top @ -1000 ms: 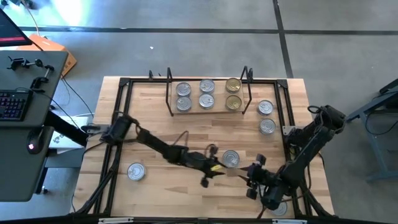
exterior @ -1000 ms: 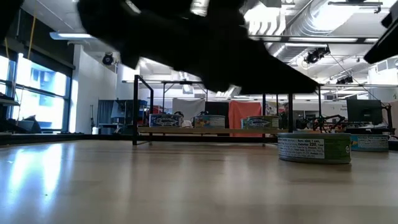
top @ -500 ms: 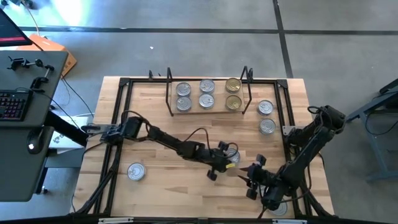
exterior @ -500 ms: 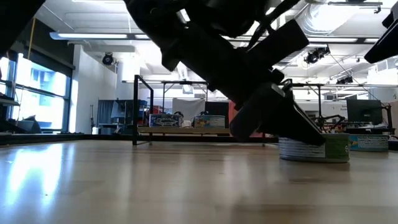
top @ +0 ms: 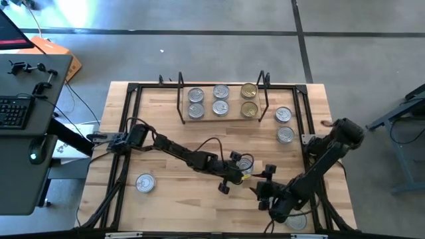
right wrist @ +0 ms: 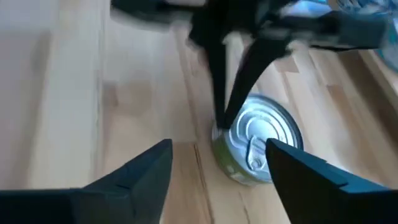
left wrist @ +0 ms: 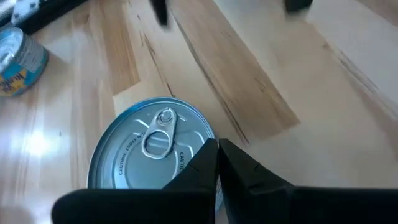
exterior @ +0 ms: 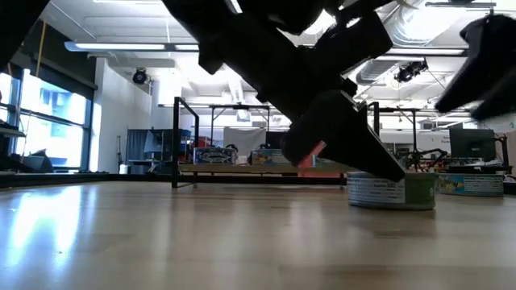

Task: Stack canned seafood by type on shelf
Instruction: Stack the light green tuna can on top of the light green tuna can on the shelf

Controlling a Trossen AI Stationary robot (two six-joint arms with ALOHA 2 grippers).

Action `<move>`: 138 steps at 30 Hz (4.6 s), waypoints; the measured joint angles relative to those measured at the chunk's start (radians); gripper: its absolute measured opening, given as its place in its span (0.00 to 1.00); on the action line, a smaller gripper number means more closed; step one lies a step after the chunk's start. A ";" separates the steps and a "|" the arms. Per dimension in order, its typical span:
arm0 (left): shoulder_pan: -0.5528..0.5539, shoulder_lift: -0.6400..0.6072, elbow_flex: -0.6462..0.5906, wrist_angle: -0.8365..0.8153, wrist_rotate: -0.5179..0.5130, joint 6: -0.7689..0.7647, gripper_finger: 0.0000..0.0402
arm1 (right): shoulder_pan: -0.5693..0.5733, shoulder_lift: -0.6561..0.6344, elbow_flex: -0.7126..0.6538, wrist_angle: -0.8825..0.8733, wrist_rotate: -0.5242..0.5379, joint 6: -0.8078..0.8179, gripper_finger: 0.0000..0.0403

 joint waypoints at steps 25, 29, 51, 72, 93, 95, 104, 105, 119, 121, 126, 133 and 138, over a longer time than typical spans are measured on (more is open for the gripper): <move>0.005 -0.058 0.002 0.011 0.067 -0.092 0.00 | -0.131 0.205 0.000 0.152 0.092 -0.141 0.45; -0.001 -0.084 0.002 -0.012 0.036 -0.114 0.00 | -0.132 0.199 0.003 0.167 0.119 -0.112 0.33; -0.275 -0.446 -0.254 -0.627 -0.392 -0.605 0.00 | -0.154 0.208 0.151 0.137 0.076 -0.001 0.29; -0.301 -0.891 -1.067 0.250 -0.620 -0.802 0.00 | -0.665 0.206 0.395 0.141 -0.186 -0.776 0.29; -0.296 -0.893 -1.128 0.293 -0.640 -0.824 0.00 | -1.204 0.188 0.520 -0.211 -0.258 -1.222 0.29; -0.295 -0.893 -1.128 0.292 -0.645 -0.808 0.00 | -1.243 0.188 0.513 -0.241 -0.237 -1.187 0.29; -0.294 -0.893 -1.128 0.288 -0.644 -0.805 0.00 | -1.318 0.188 0.507 -0.219 -0.142 -1.173 0.29; -0.294 -0.893 -1.128 0.288 -0.644 -0.806 0.00 | -1.317 0.184 0.509 -0.216 -0.141 -1.174 0.29; -0.248 -0.893 -1.129 0.286 -0.598 -0.805 0.00 | -1.345 0.184 0.518 -0.156 -0.052 -1.083 0.29; -0.248 -0.893 -1.129 0.286 -0.598 -0.805 0.00 | -1.350 0.184 0.518 -0.156 -0.054 -1.064 0.29; -0.248 -0.893 -1.129 0.286 -0.598 -0.806 0.00 | -1.354 0.185 0.518 -0.157 -0.054 -1.019 0.29; -0.248 -0.893 -1.129 0.286 -0.598 -0.805 0.00 | -1.358 0.186 0.507 -0.177 -0.059 -1.005 0.29; -0.248 -0.893 -1.129 0.286 -0.598 -0.805 0.00 | -1.363 0.186 0.507 -0.201 -0.050 -1.007 0.29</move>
